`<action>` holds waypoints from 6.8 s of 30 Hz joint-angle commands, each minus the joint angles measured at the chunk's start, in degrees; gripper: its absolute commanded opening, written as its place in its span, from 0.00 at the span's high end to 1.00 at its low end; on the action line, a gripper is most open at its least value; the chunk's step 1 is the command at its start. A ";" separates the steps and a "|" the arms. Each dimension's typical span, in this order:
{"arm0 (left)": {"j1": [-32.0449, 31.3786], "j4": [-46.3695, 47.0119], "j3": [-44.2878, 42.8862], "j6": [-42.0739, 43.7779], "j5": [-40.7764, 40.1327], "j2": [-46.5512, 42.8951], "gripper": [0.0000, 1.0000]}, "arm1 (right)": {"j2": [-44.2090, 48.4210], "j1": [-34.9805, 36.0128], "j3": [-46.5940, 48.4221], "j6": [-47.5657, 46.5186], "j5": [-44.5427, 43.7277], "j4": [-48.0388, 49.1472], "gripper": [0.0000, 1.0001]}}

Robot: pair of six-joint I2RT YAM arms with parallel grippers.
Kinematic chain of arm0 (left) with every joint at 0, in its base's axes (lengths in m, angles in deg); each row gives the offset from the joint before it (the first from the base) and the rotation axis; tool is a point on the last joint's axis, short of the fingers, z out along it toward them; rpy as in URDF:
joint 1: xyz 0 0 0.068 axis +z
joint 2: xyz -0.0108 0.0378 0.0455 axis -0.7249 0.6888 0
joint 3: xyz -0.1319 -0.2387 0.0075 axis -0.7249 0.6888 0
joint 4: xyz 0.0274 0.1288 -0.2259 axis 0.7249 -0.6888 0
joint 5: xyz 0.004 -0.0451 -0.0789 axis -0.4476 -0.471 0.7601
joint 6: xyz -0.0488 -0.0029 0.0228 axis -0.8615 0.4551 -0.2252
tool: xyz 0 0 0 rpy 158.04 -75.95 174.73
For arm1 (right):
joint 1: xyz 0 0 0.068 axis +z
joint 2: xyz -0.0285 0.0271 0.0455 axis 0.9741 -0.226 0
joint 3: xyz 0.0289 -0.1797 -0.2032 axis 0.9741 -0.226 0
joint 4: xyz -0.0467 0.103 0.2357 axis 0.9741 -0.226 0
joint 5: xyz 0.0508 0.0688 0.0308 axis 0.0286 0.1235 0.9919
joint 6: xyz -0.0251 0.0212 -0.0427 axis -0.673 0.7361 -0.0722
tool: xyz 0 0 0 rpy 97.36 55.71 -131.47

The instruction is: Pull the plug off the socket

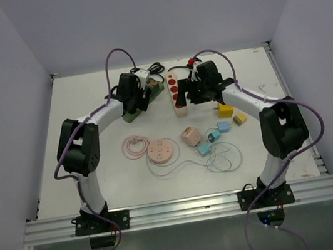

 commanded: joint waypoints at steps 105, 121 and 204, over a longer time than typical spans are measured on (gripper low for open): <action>-9.47 20.10 43.56 -26.30 -3.46 -31.28 1.00 | -5.23 21.64 -13.72 -27.55 -10.49 44.42 1.00; -9.47 21.60 46.81 -26.04 -4.17 -31.90 1.00 | -9.27 8.28 -5.90 0.14 12.97 41.62 1.00; -9.38 21.77 44.88 -26.74 -2.94 -27.85 1.00 | 0.92 11.17 -10.39 -8.19 5.69 35.82 0.96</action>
